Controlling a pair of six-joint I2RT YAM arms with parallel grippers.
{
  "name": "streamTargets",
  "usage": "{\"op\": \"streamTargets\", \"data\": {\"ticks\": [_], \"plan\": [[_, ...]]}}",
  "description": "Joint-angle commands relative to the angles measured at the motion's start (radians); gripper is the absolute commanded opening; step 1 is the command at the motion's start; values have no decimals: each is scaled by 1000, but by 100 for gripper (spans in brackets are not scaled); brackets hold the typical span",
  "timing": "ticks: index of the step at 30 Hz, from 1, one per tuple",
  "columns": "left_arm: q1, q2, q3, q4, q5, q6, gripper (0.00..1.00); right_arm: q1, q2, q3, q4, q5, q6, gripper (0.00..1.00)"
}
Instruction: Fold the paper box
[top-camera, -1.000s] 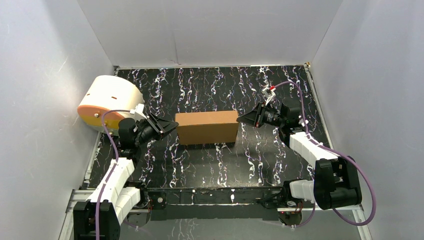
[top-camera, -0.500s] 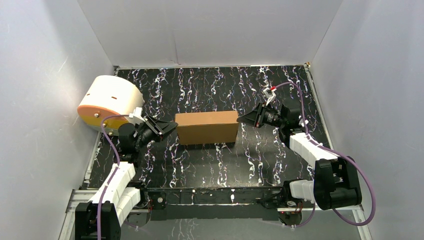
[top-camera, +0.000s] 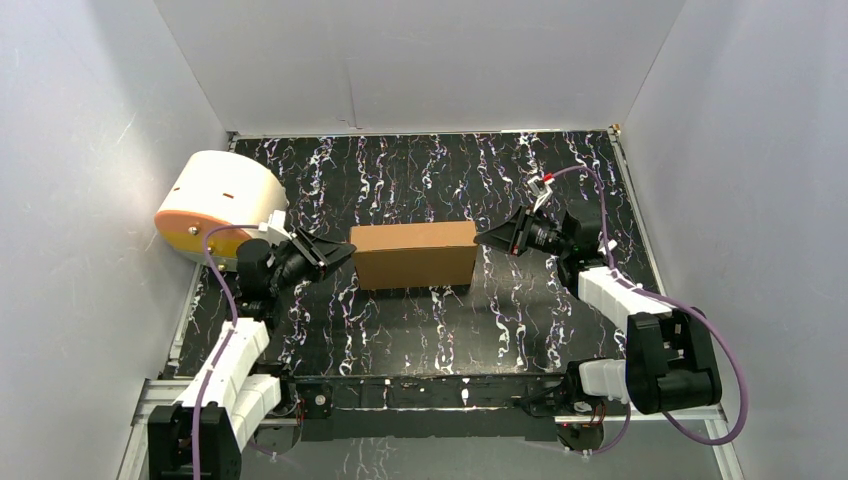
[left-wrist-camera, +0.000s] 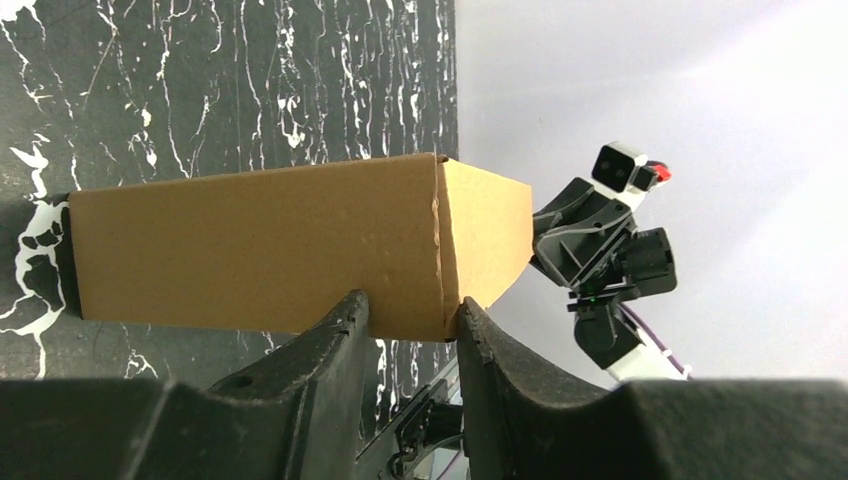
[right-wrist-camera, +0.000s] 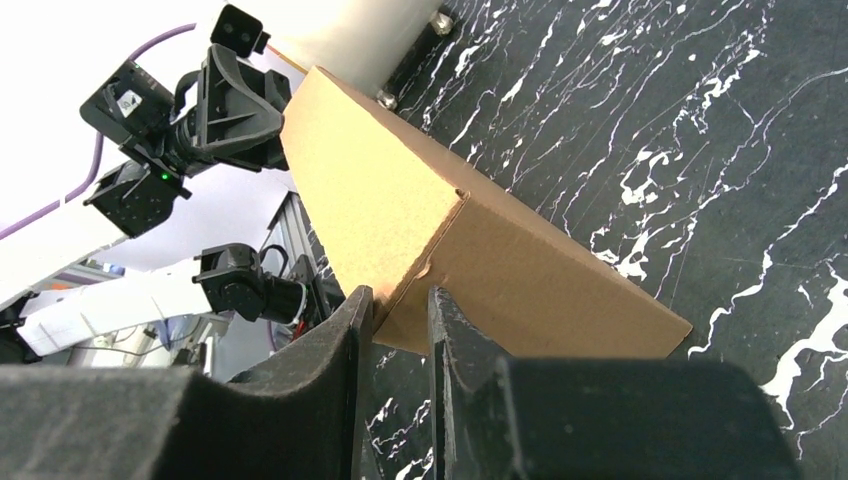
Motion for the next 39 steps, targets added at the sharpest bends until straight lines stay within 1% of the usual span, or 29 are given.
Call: {"op": "streamTargets", "data": {"ticks": [1, 3, 4, 5, 8, 11, 14, 19, 21, 22, 25, 27, 28, 30, 31, 32, 34, 39], "plan": [[6, 43, 61, -366, -48, 136, 17, 3, 18, 20, -346, 34, -117, 16], [6, 42, 139, -459, -68, 185, 30, 4, 1, 78, -380, 33, -123, 24], [6, 44, 174, -485, -77, 220, 38, 3, -4, 100, -386, 29, -118, 27], [6, 45, 212, -512, -85, 245, 43, 3, -9, 119, -391, 25, -113, 31], [6, 54, 320, -579, -106, 319, 57, 3, -18, 179, -418, 13, -107, 39], [6, 74, 428, -619, -98, 403, 66, 3, -31, 247, -468, 8, -129, 46], [4, 93, 513, -664, -104, 481, 69, 2, -62, 296, -510, 21, -165, 52], [-7, 113, 617, -705, -97, 634, 74, 3, -159, 314, -549, 110, -230, 64], [-28, 119, 654, -718, -104, 688, 77, 4, -217, 313, -566, 152, -247, 73], [-42, 121, 671, -726, -116, 727, 79, 3, -239, 314, -579, 172, -256, 76], [-134, 131, 727, -754, -181, 827, 84, 4, -305, 316, -609, 209, -291, 82], [-221, 157, 762, -776, -246, 898, 86, 4, -351, 301, -638, 235, -300, 86], [-269, 175, 780, -789, -288, 935, 86, 3, -377, 289, -636, 251, -306, 88], [-355, 215, 817, -817, -327, 1016, 88, 3, -433, 249, -621, 284, -326, 93], [-395, 235, 831, -826, -350, 1063, 89, 3, -465, 231, -592, 311, -333, 97], [-428, 252, 844, -831, -371, 1081, 89, 4, -496, 216, -589, 355, -330, 98], [-479, 285, 863, -836, -388, 1150, 91, 4, -557, 198, -599, 440, -326, 99], [-576, 375, 919, -858, -399, 1277, 93, 3, -669, 167, -609, 509, -386, 99]]}}
